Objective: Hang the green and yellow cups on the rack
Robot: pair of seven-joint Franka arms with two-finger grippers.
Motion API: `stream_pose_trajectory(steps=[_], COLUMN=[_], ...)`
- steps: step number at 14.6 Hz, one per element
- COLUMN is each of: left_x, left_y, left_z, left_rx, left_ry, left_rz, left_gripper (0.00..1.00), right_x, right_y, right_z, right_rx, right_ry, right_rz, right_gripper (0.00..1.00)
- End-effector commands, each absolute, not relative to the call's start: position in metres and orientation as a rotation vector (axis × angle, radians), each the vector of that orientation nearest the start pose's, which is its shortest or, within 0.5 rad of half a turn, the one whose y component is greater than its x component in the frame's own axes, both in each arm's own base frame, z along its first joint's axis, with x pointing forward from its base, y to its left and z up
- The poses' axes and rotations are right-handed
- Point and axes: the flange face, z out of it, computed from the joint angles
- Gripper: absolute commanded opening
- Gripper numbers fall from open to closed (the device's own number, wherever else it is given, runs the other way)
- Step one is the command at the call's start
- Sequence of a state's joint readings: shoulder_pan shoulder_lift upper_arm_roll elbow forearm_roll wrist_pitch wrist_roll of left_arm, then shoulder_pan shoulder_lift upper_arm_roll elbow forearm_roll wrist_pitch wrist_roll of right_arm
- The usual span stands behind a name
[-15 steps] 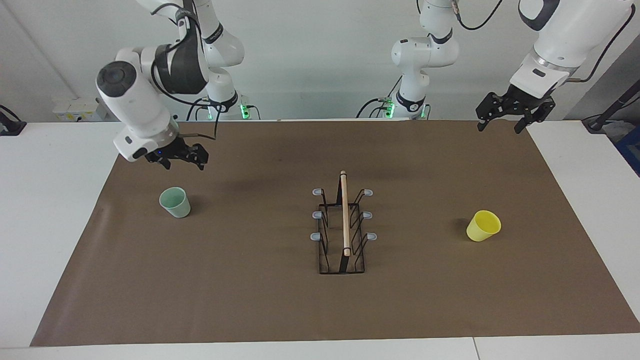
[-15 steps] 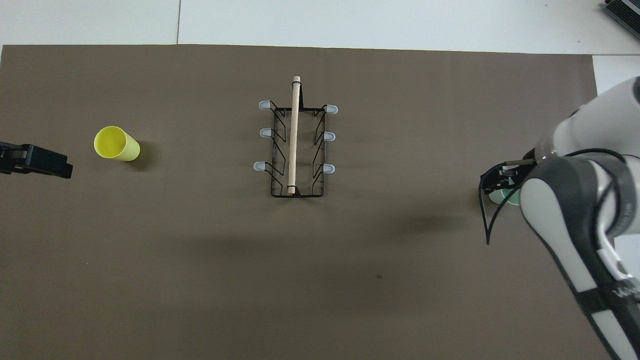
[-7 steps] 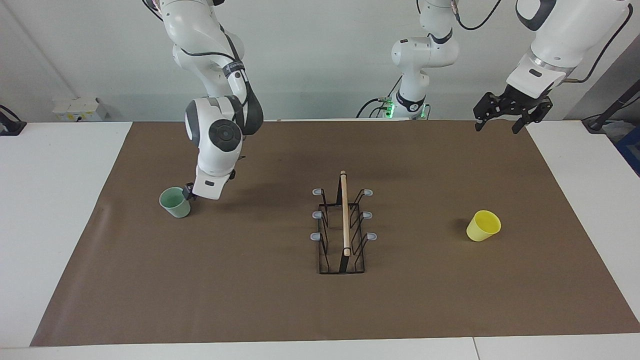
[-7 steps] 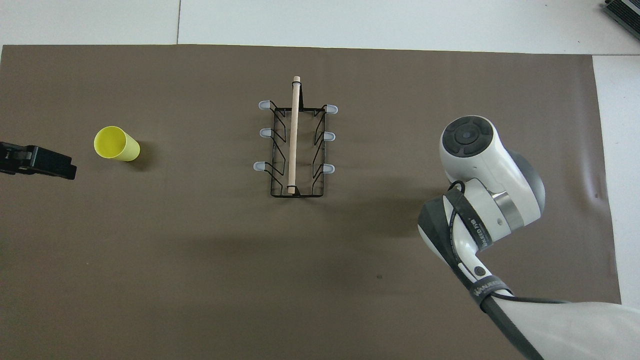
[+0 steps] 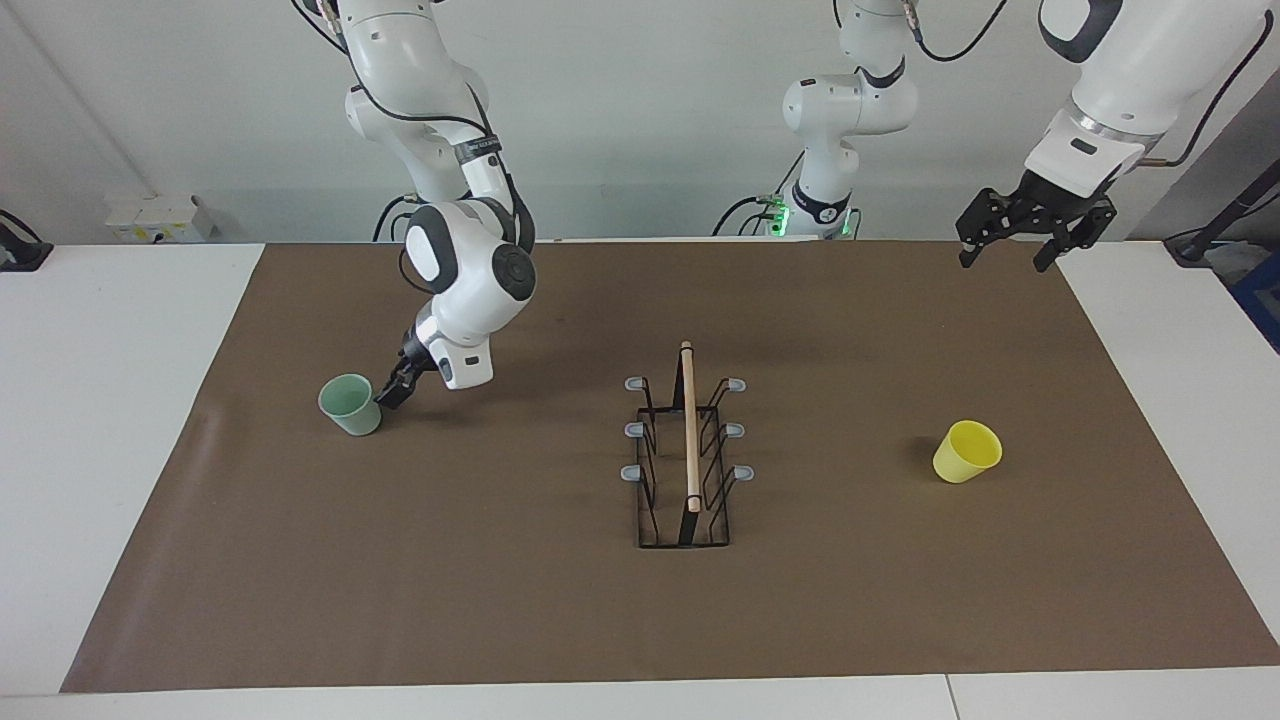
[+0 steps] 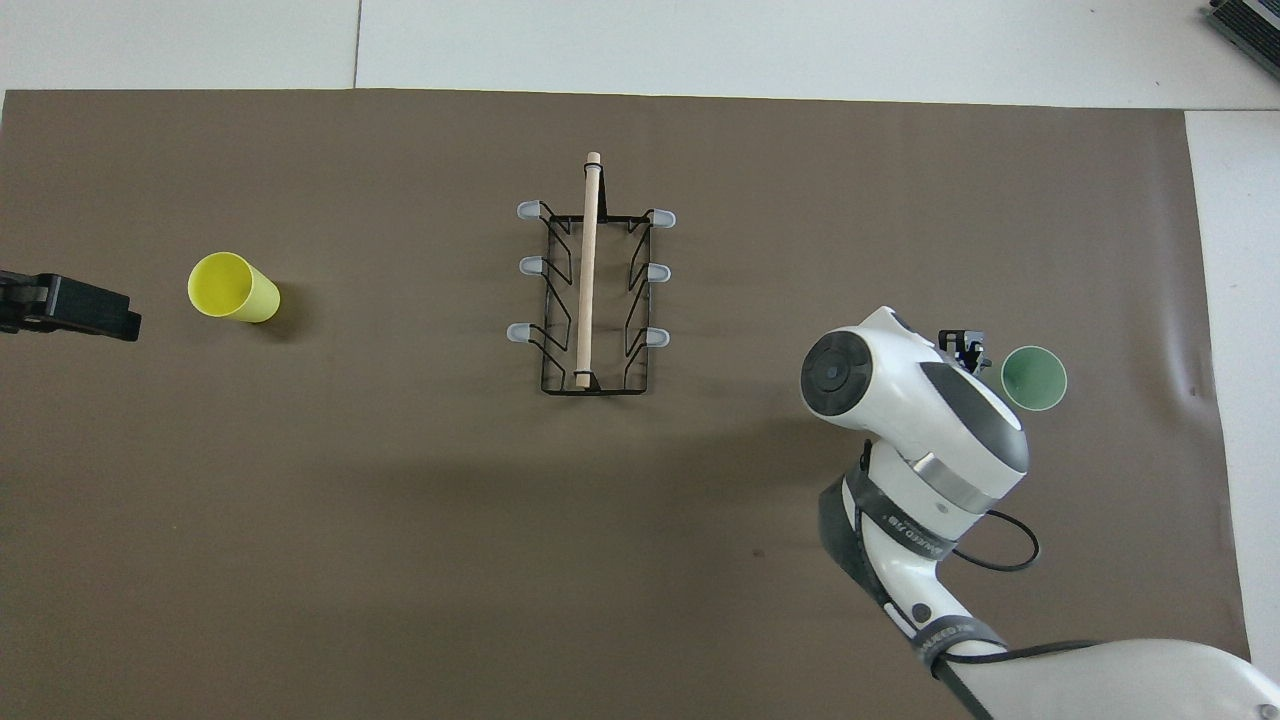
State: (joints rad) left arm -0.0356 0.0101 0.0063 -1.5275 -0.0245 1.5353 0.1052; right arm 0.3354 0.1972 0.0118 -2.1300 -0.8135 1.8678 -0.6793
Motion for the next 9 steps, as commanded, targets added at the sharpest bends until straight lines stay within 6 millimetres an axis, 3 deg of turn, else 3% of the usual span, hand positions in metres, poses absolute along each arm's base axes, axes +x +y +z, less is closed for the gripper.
stream_pose_trajectory(steps=[1, 6, 9], left_x=[0.592, 0.654, 0.685], left_y=[-0.015, 0.002, 0.015], left_z=[0.632, 0.596, 0.559], left_rx=[-3.165, -3.158, -3.148], left_ry=[0.219, 0.166, 0.125], left_rz=[-0.002, 0.012, 0.017], left_gripper=[1.00, 1.00, 1.00], right_x=[0.490, 0.487, 0.483], right_y=[0.137, 0.119, 0.114], right_z=[0.291, 0.257, 0.247], right_rx=[1.584, 1.397, 1.359], right_ry=[1.671, 1.625, 1.624], right_rz=[-0.775, -0.811, -0.827], right_gripper=[1.00, 1.00, 1.00])
